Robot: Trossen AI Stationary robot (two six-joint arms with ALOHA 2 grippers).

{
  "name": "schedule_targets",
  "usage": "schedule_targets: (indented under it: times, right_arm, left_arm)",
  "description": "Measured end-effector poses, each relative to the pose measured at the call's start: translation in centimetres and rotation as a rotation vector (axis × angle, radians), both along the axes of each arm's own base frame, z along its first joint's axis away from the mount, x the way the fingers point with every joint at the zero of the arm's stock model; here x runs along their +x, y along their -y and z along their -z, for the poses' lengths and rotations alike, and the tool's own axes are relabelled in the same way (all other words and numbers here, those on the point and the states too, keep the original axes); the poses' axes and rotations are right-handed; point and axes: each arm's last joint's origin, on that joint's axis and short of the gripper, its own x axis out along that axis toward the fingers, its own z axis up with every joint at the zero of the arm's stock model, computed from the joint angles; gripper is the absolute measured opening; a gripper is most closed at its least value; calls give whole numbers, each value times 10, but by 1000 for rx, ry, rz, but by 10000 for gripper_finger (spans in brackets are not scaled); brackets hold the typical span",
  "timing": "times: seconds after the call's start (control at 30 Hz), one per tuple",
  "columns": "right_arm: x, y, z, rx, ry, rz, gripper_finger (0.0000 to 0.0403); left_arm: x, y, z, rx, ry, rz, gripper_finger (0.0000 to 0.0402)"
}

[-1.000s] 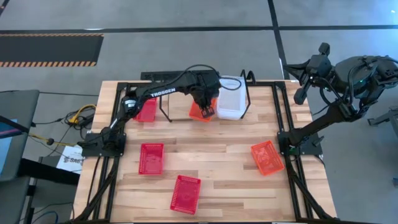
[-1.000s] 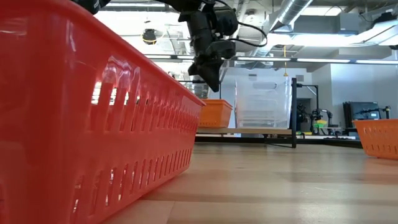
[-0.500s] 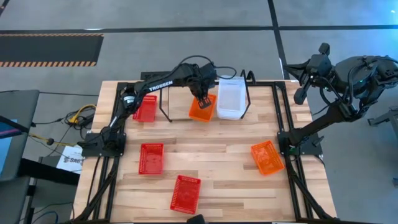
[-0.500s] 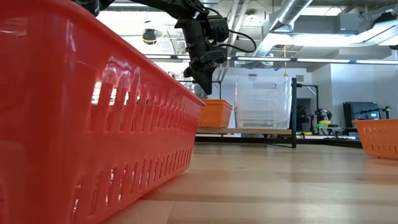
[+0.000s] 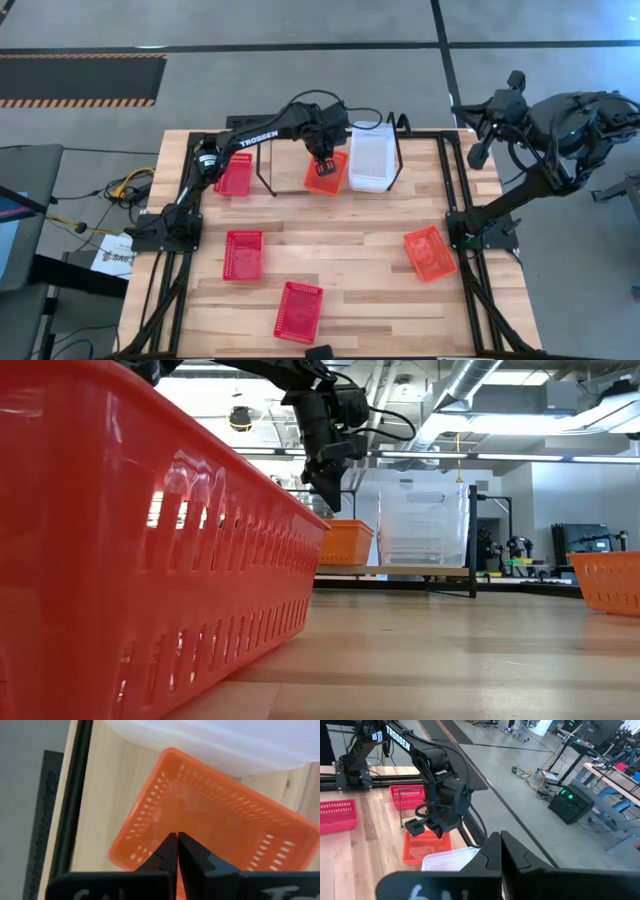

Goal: Stack baskets on shelf by color
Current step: Stack the top orange bin on top of the orange bin on the shelf

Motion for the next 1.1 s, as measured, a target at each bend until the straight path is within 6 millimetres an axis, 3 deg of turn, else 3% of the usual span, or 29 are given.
schedule_targets:
  times: [0.3,0.73,0.97,1.1]
  right_arm:
    - [11,-3,2,-14,-31,-4,8]
    - [11,-3,2,-9,-26,0,8]
    - [11,-3,2,-8,-25,0,8]
    - [11,-2,2,-7,-24,1,8]
  left_arm:
    - [-2,3,34,4,-113,16,0]
    - [12,-13,36,50,89,13,0]
    - [5,-33,34,40,134,-49,0]
    - [4,-31,35,34,113,-12,0]
